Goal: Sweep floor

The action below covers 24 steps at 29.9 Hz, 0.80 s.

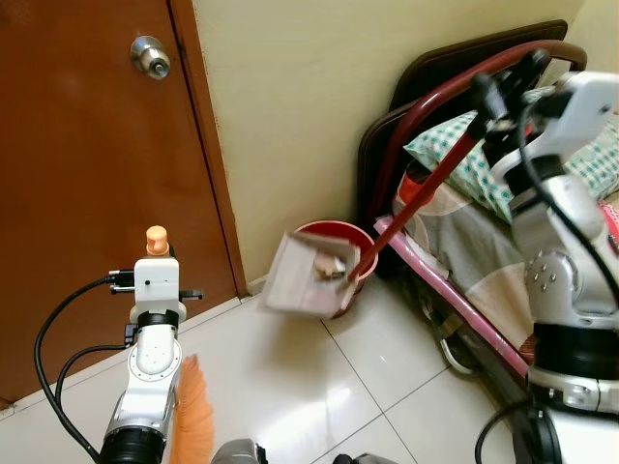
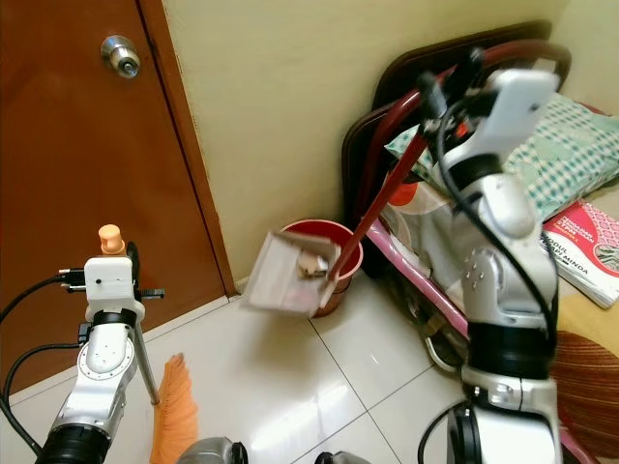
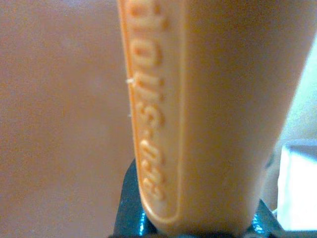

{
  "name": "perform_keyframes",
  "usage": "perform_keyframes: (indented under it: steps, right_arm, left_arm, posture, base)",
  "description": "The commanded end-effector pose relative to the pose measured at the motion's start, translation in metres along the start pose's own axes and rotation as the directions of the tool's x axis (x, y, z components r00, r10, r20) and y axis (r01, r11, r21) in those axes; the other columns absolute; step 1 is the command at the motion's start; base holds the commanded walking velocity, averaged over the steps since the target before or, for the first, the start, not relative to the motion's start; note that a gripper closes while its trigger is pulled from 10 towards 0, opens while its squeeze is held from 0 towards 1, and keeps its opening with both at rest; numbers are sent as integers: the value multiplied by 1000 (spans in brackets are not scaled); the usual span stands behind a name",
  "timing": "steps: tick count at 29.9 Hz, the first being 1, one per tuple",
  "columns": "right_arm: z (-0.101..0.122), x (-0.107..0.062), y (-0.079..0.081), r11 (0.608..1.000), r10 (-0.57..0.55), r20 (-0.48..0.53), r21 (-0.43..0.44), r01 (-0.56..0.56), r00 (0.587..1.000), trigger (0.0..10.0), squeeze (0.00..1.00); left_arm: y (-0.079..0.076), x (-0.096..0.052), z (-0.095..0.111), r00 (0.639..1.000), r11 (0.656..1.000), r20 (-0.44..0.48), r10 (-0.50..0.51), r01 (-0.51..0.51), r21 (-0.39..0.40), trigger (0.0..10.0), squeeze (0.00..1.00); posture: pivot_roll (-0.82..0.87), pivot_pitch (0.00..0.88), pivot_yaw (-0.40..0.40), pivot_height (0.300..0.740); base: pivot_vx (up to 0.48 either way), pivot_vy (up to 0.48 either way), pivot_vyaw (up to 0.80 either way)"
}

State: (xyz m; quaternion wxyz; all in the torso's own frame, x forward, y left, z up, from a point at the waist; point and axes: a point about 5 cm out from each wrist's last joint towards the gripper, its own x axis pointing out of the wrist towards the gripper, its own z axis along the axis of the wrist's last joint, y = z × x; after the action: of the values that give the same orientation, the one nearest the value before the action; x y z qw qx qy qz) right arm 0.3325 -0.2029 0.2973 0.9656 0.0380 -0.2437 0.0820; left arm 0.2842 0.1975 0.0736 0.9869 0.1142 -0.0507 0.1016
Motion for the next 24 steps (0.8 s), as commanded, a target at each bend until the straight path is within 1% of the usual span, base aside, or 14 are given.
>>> perform_keyframes:
  steps: [1, 4, 8, 9, 10, 11, 12, 15, 16, 20, 22, 24]
  right_arm:
    - [18, 5, -3, 997, 6, 85, -83, 1, 996, 10000, 0]
    - [20, 11, 3, 988, 52, 104, -152, -36, 993, 10000, 0]
    - [15, 20, 13, 977, 87, 107, -201, -64, 990, 10000, 0]
    - [11, 22, 20, 966, 120, 107, -243, -91, 987, 10000, 0]
    - [11, 22, 20, 966, 120, 107, -243, -91, 987, 10000, 0]
    - [4, 25, 29, 950, 160, 104, -287, -125, 982, 10000, 0]
    - [-1, 26, 34, 943, 182, 101, -301, -144, 978, 10000, 0]
    - [-7, 27, 42, 924, 217, 102, -341, -171, 971, 10000, 0]
    - [-11, 28, 48, 917, 226, 105, -358, -175, 969, 10000, 0]
    - [-17, 29, 61, 881, 273, 120, -430, -197, 955, 10000, 0]
    - [-21, 27, 74, 845, 324, 133, -485, -224, 937, 10000, 0]
    - [-24, 25, 82, 836, 346, 138, -493, -239, 928, 10000, 0]
  left_arm:
    - [-4, 2, 5, 1000, 999, 27, -14, 15, -43, 10000, 0]
    - [-6, 2, 5, 999, 999, 30, -17, 19, -48, 10000, 0]
    - [-10, 2, 7, 999, 998, 37, -30, 32, -56, 10000, 0]
    - [-11, 2, 7, 999, 998, 38, -31, 33, -56, 10000, 0]
    - [-11, 2, 7, 999, 998, 38, -31, 33, -56, 10000, 0]
    - [-11, 2, 8, 999, 998, 40, -30, 32, -60, 10000, 0]
    - [-10, 2, 8, 999, 998, 41, -28, 30, -61, 10000, 0]
    - [-10, 2, 9, 999, 998, 45, -25, 27, -63, 10000, 0]
    - [-10, 1, 9, 999, 998, 49, -22, 26, -65, 10000, 0]
    - [-11, 0, 11, 998, 997, 61, -23, 27, -67, 10000, 0]
    - [-11, 0, 12, 998, 997, 64, -24, 28, -66, 10000, 0]
    - [-11, 0, 12, 998, 997, 65, -27, 31, -64, 10000, 0]
  posture:
    - [-56, 0, 4, 740]
    - [-55, 0, 5, 740]
    - [-45, 0, 4, 740]
    - [-42, 0, 3, 740]
    - [-42, 0, 3, 740]
    - [-39, 0, 2, 740]
    - [-35, 0, -1, 740]
    - [-25, 0, -6, 740]
    - [-23, 0, -7, 740]
    - [-16, 0, -7, 740]
    - [-15, 0, -6, 740]
    - [-15, 0, -6, 740]
  base:
    - [0, 0, 0]
    - [0, 0, 0]
    - [0, 0, 0]
    - [0, 0, 0]
    - [0, 0, 0]
    - [0, 0, 0]
    - [0, 0, 0]
    - [0, 0, 0]
    - [0, 0, 0]
    - [0, 0, 0]
    - [0, 0, 0]
    - [0, 0, 0]
